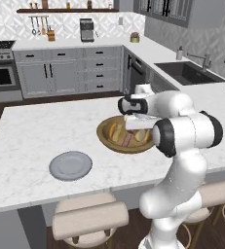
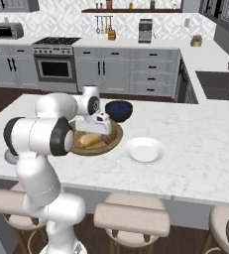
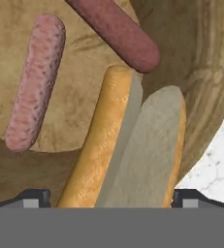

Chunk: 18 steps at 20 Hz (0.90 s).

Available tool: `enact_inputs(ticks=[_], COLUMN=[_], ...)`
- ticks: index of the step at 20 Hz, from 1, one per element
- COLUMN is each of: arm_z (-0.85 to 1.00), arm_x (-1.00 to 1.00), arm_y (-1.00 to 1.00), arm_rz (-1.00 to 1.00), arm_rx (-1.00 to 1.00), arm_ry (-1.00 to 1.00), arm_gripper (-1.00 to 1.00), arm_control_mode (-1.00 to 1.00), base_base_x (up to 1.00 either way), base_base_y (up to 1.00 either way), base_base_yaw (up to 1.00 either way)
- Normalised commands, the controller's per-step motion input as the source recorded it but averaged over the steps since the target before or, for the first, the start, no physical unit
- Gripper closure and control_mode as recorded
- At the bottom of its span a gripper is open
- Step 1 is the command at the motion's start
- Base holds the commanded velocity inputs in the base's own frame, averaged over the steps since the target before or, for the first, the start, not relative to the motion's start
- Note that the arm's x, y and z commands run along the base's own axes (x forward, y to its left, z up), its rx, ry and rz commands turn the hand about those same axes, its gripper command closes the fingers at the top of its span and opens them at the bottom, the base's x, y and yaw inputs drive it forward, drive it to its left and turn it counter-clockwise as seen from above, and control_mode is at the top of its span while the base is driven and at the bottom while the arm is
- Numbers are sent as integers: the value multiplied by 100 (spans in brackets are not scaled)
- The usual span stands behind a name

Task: Place one bun and one sausage from the bowl on each plate.

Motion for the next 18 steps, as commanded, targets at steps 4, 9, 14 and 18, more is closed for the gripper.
enact_inputs(ticks=[4,9,14,18], arm_z=[51,56,8,0], arm_x=[-51,-11,19,82], arm_y=[-40,-85,-100,-100], arm_rz=[20,21,22,30], arm_rx=[-9,-4,5,16], arm_ry=[-25,-12,-3,1], arm_gripper=[100,100,100,100], arm_control_mode=[-100,-100,-100,-100], base_base_x=[0,0,0,0], base_base_y=[0,0,0,0], base_base_yaw=[0,0,0,0])
